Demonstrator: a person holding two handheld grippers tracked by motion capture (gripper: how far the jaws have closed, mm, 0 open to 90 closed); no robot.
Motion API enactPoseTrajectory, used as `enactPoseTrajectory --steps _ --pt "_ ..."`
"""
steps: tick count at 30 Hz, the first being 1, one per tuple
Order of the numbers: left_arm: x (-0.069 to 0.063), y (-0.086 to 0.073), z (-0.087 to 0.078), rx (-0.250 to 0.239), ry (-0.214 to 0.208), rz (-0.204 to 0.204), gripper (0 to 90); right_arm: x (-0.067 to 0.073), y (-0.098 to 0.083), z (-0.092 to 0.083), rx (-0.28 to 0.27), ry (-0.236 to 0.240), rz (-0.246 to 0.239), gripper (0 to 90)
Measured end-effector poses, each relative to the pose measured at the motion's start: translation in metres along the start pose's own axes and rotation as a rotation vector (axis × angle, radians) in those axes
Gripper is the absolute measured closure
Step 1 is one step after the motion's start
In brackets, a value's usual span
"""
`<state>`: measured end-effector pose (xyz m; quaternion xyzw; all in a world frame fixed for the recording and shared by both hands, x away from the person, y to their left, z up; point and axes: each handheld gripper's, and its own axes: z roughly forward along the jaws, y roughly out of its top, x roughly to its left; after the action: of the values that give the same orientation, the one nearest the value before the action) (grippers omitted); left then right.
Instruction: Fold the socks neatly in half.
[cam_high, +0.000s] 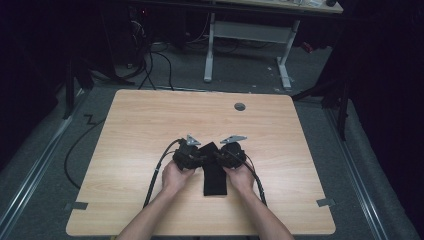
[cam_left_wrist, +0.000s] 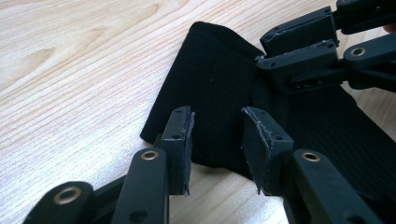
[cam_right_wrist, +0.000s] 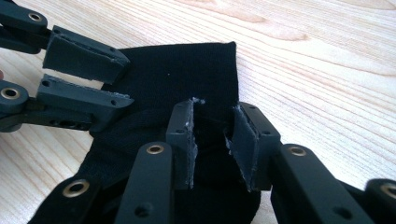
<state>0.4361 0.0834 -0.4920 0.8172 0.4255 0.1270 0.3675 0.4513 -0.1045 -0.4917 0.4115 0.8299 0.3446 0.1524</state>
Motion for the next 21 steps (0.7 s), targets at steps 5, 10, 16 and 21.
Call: enactPoseTrajectory --steps 5,10,16,21 --pt "0.0 0.0 -0.002 0.003 -0.001 -0.01 58.6 0.0 0.0 0.0 0.006 -0.001 -0.005 66.6" --pt "0.005 0.005 -0.017 -0.034 0.033 -0.007 56.7 -0.008 0.0 -0.014 -0.02 0.008 0.028 62.4" --pt "0.018 0.004 -0.019 -0.039 0.046 -0.074 53.8 -0.011 -0.01 -0.036 -0.034 0.013 0.024 63.0" --pt "0.027 0.002 -0.01 -0.03 0.044 -0.124 49.7 -0.011 -0.028 -0.046 -0.032 0.029 0.037 63.7"
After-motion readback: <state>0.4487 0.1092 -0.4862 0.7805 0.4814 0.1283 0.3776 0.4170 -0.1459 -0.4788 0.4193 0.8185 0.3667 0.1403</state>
